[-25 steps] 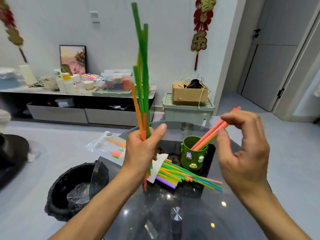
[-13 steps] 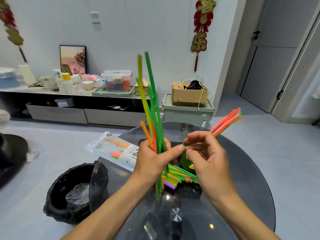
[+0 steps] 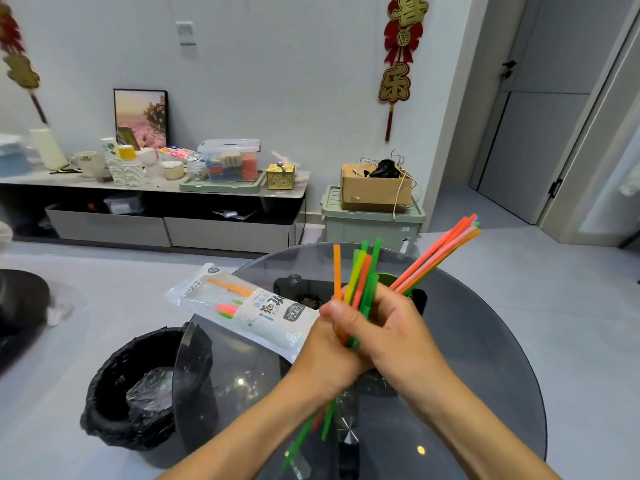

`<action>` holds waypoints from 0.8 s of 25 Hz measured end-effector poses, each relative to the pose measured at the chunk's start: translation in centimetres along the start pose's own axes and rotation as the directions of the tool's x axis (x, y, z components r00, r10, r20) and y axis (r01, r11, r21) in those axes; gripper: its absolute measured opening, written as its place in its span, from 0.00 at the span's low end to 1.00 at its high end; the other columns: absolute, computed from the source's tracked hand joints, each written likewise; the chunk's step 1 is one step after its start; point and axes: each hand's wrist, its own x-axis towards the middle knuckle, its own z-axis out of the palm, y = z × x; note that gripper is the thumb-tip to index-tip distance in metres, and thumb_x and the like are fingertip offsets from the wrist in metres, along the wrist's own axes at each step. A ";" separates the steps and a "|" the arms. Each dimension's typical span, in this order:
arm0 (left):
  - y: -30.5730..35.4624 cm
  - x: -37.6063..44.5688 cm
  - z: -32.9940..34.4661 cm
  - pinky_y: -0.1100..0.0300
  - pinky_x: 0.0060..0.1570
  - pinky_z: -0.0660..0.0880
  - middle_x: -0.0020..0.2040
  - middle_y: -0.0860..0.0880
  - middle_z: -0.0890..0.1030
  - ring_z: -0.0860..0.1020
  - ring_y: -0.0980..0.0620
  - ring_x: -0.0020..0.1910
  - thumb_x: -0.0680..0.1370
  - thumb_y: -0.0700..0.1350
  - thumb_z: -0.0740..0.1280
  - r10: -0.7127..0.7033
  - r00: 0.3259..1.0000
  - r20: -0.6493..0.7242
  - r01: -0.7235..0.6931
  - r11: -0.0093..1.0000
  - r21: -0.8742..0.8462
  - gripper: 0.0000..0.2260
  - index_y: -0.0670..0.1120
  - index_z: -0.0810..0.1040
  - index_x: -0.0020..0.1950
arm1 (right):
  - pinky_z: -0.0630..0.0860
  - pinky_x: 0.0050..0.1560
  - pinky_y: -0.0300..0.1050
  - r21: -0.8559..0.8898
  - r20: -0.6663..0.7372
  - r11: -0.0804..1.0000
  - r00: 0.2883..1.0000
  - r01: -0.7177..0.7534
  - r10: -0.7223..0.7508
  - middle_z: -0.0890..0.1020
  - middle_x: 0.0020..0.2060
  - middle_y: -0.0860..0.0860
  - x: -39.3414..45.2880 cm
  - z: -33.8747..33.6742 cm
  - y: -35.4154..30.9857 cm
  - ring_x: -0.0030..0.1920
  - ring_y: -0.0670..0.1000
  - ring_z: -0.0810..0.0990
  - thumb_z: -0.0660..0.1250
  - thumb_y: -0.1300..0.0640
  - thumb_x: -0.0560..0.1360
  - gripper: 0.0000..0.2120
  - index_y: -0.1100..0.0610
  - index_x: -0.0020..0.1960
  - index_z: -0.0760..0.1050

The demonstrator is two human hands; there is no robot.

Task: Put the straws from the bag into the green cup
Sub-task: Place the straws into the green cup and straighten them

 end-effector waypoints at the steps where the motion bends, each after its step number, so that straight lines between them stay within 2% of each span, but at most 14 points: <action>1: 0.2 0.1 0.4 0.72 0.40 0.75 0.35 0.57 0.83 0.80 0.70 0.40 0.72 0.36 0.68 -0.011 1.000 -0.030 0.009 0.999 -0.044 0.11 0.54 0.78 0.41 | 0.78 0.47 0.42 0.078 -0.031 0.997 0.999 0.030 -0.027 0.85 0.35 0.50 0.0 0.1 -0.3 0.39 0.46 0.83 0.72 0.59 0.74 0.04 0.53 0.41 0.80; 3: 0.3 0.1 0.9 0.71 0.41 0.74 0.34 0.61 0.82 0.79 0.68 0.38 0.72 0.42 0.67 -0.059 0.995 -0.077 0.046 0.985 -0.165 0.07 0.55 0.79 0.38 | 0.75 0.39 0.36 0.206 -0.071 0.977 0.996 0.063 -0.049 0.79 0.29 0.45 0.2 0.4 -0.5 0.32 0.45 0.78 0.75 0.60 0.71 0.08 0.53 0.39 0.77; 5: -0.2 -0.3 1.4 0.74 0.39 0.71 0.34 0.60 0.76 0.74 0.65 0.34 0.76 0.42 0.65 -0.128 0.992 -0.012 0.123 0.968 -0.217 0.09 0.54 0.75 0.37 | 0.72 0.34 0.37 0.190 -0.136 0.981 0.991 0.040 -0.014 0.74 0.26 0.45 0.1 1.4 0.1 0.28 0.47 0.72 0.78 0.60 0.67 0.12 0.53 0.38 0.74; 7: -0.9 -1.0 1.6 0.70 0.32 0.68 0.33 0.54 0.72 0.68 0.62 0.28 0.74 0.37 0.66 -0.191 0.979 -0.073 0.186 0.980 -0.067 0.09 0.45 0.73 0.34 | 0.67 0.28 0.40 0.242 -0.225 0.969 0.969 -0.050 0.106 0.68 0.23 0.48 0.1 2.0 0.6 0.25 0.50 0.66 0.77 0.57 0.69 0.15 0.53 0.33 0.71; 9: -1.0 -1.3 1.6 0.59 0.29 0.62 0.28 0.49 0.67 0.62 0.56 0.29 0.65 0.40 0.68 -0.105 0.981 -0.164 0.111 0.994 0.025 0.11 0.39 0.68 0.27 | 0.63 0.25 0.42 0.387 -0.273 0.921 0.948 -0.047 0.163 0.63 0.21 0.50 0.5 1.4 -0.4 0.23 0.51 0.61 0.74 0.49 0.70 0.19 0.55 0.30 0.66; 10: -0.7 -1.2 1.6 0.59 0.28 0.59 0.26 0.49 0.66 0.61 0.55 0.30 0.64 0.40 0.68 -0.064 0.984 -0.166 0.070 0.997 0.030 0.13 0.38 0.65 0.26 | 0.62 0.24 0.43 0.396 -0.297 0.918 0.946 -0.005 0.134 0.62 0.21 0.51 0.8 0.9 -1.3 0.21 0.51 0.60 0.72 0.46 0.69 0.22 0.55 0.29 0.64; 12: -0.2 -1.1 2.1 0.62 0.26 0.61 0.22 0.50 0.68 0.63 0.56 0.25 0.65 0.38 0.69 -0.068 0.992 -0.108 0.071 0.997 0.028 0.14 0.41 0.66 0.23 | 0.62 0.23 0.42 0.385 -0.301 0.922 0.951 0.050 0.075 0.62 0.20 0.53 1.2 0.2 -3.4 0.20 0.51 0.61 0.72 0.43 0.67 0.24 0.55 0.27 0.63; 15: 0.5 -1.1 2.8 0.62 0.22 0.65 0.18 0.53 0.70 0.67 0.58 0.19 0.69 0.33 0.70 -0.167 0.978 -0.124 0.163 0.986 -0.039 0.20 0.47 0.66 0.22 | 0.70 0.30 0.46 0.395 -0.226 0.919 0.969 0.002 0.095 0.67 0.19 0.51 1.4 0.0 -3.7 0.21 0.53 0.66 0.74 0.48 0.70 0.22 0.53 0.24 0.68; 16: 0.9 -0.9 2.8 0.65 0.22 0.66 0.19 0.54 0.71 0.68 0.60 0.20 0.68 0.33 0.70 -0.157 0.975 -0.155 0.150 0.987 -0.056 0.19 0.49 0.67 0.24 | 0.70 0.31 0.47 0.365 -0.216 0.931 0.973 0.005 0.079 0.66 0.18 0.51 1.3 0.2 -3.4 0.20 0.53 0.66 0.74 0.51 0.71 0.22 0.53 0.24 0.67; 18: 0.2 -0.6 2.7 0.72 0.25 0.68 0.21 0.57 0.72 0.71 0.63 0.23 0.67 0.41 0.69 -0.149 0.975 -0.164 0.141 0.988 -0.058 0.14 0.49 0.65 0.27 | 0.66 0.28 0.45 0.279 -0.243 0.960 0.969 0.031 0.040 0.63 0.18 0.51 0.9 0.7 -2.4 0.21 0.53 0.62 0.75 0.55 0.71 0.25 0.53 0.24 0.63; 20: -1.5 -0.9 2.9 0.69 0.33 0.73 0.27 0.57 0.75 0.73 0.64 0.29 0.67 0.46 0.65 -0.217 0.971 -0.099 0.212 0.976 -0.053 0.07 0.49 0.68 0.31 | 0.61 0.29 0.49 0.202 -0.317 0.979 0.946 -0.004 0.069 0.60 0.21 0.52 0.7 1.5 -0.4 0.24 0.53 0.58 0.75 0.51 0.67 0.24 0.52 0.25 0.61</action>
